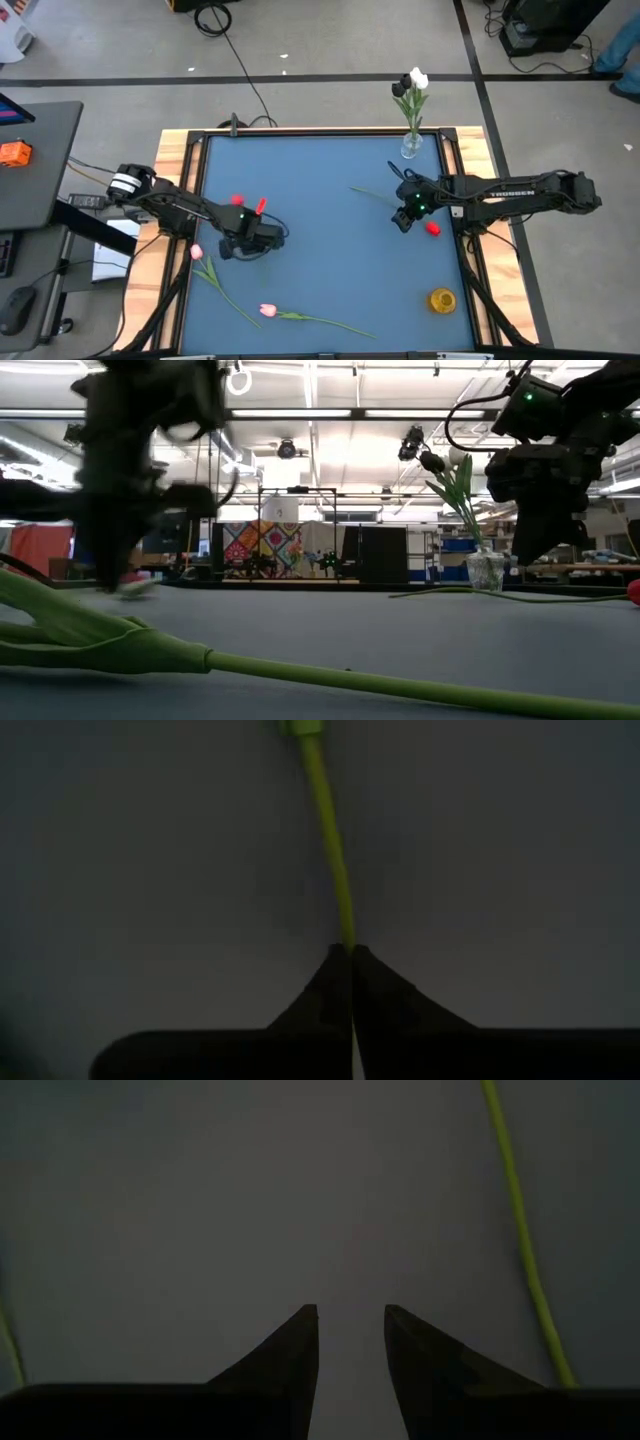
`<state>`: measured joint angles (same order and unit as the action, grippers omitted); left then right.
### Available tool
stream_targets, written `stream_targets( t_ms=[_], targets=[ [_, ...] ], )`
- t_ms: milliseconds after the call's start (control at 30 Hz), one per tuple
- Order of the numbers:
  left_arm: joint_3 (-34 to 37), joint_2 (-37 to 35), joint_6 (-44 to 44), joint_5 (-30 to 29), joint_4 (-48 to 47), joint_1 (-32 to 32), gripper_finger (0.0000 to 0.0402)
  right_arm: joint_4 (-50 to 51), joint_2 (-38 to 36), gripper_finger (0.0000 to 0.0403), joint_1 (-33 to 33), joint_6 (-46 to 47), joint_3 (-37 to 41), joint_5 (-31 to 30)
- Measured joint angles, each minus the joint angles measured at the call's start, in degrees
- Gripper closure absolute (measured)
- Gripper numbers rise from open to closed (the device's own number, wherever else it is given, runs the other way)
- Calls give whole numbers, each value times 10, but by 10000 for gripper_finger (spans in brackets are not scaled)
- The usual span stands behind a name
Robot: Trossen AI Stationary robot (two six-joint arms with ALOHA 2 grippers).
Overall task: Sort flowers into vase by color
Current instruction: Put the left red tulip into the yellow vase
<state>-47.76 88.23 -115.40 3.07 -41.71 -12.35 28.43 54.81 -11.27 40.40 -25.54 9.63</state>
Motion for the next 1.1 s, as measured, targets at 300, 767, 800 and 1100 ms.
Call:
stream_targets(
  t_ms=[300,767,800,1100],
  targets=[
    [-146,-1,331,-106,7,38,400,-91,0,277,0,-43,0,37],
    [-241,4,835,-226,351,84,401,-614,-2,270,-25,156,0,43],
    [-241,4,859,-226,368,85,401,-627,-2,266,-27,150,0,35],
    [-242,13,941,-158,433,111,402,-690,0,230,-33,76,-12,5]
  ],
)
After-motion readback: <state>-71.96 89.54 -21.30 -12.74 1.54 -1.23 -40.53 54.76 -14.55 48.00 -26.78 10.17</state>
